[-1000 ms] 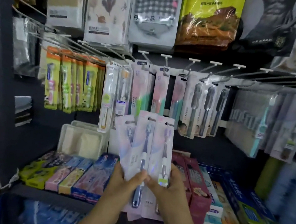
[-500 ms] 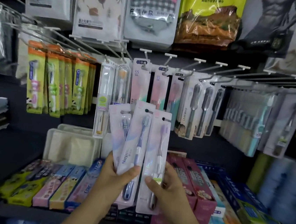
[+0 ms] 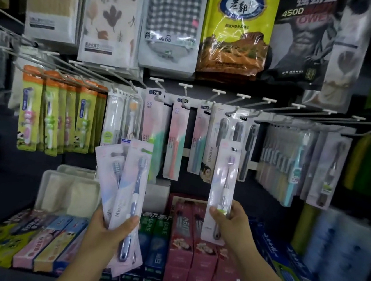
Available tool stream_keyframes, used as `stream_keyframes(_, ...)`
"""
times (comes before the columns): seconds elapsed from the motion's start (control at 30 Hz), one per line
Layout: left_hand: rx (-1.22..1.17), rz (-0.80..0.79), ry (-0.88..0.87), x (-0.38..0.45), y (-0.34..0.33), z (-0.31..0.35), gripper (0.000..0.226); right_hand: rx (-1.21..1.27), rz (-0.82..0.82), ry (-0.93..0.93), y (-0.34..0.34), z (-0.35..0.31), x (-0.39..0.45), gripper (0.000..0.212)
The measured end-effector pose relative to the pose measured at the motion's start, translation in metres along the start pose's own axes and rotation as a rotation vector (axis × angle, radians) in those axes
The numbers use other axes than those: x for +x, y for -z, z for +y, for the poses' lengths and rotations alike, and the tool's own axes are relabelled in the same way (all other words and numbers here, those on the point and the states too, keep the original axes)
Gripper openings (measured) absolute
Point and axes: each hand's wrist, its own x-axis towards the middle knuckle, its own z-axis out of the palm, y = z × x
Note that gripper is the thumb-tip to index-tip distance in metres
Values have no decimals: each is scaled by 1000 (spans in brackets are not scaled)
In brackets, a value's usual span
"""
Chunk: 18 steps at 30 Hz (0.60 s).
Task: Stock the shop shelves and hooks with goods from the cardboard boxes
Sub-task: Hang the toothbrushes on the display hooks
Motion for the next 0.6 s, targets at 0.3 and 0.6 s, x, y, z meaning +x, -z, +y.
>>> stream_keyframes(0.3,11,-19,-70,-9,-10,8,41,177,-89,-36,-4,-5,13,31)
stream_keyframes(0.6,24,-15,-98,-14,-16,9,45,190,-140,53,1,-15,22,36)
